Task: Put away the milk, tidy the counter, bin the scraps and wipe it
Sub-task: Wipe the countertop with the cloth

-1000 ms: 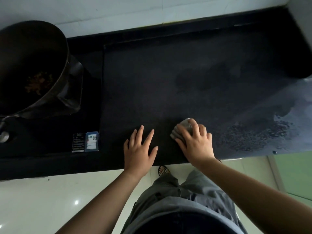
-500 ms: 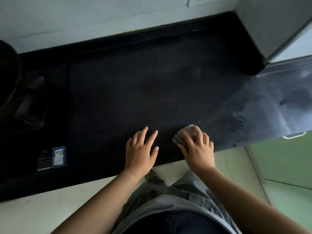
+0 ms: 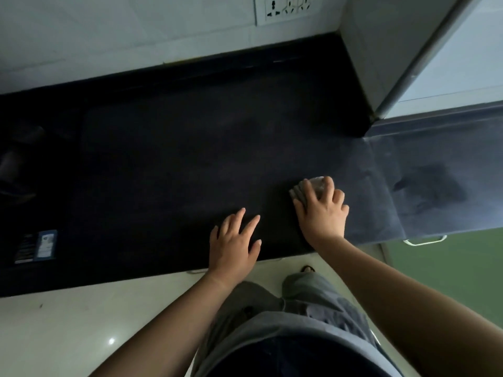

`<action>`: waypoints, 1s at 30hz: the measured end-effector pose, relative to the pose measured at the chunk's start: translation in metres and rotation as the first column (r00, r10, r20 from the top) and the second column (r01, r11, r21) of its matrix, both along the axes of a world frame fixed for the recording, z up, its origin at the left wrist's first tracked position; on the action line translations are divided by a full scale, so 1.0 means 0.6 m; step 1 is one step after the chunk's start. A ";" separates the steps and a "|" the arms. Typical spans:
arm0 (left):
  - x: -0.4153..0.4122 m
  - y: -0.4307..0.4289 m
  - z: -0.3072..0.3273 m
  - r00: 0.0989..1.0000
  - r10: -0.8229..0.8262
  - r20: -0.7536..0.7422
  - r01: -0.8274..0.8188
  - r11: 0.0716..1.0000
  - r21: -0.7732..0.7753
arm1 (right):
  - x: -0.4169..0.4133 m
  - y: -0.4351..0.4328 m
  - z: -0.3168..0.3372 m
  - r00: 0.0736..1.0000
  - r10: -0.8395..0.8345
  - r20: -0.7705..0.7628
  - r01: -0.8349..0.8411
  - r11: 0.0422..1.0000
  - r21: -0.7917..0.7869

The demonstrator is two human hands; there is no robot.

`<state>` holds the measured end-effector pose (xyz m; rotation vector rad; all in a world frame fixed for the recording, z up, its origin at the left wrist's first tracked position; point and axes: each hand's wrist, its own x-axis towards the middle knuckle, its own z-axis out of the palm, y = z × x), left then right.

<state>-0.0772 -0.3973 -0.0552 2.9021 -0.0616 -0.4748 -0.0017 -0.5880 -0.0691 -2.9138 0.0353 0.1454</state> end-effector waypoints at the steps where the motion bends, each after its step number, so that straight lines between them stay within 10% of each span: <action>1: -0.002 -0.011 -0.002 0.999 0.032 -0.011 -0.032 0.999 0.003 | -0.005 -0.012 0.002 0.995 0.101 0.010 -0.102 0.995 0.004; 8: -0.014 -0.047 -0.017 0.990 0.144 0.008 -0.144 0.989 0.041 | -0.014 -0.125 0.004 0.855 0.516 0.047 -0.516 0.856 -0.006; 16: -0.013 -0.049 -0.017 0.989 0.146 0.003 -0.146 0.988 0.053 | 0.007 -0.055 -0.003 0.986 0.167 0.021 -0.168 0.984 0.067; 23: -0.010 -0.037 -0.011 0.998 0.070 0.001 -0.070 0.992 0.108 | -0.043 -0.071 0.001 0.901 0.423 0.096 -0.427 0.904 0.029; 30: 0.001 -0.026 -0.004 1.000 0.000 -0.023 0.002 0.993 0.122 | -0.019 -0.052 0.006 1.000 0.012 0.011 -0.012 1.000 0.023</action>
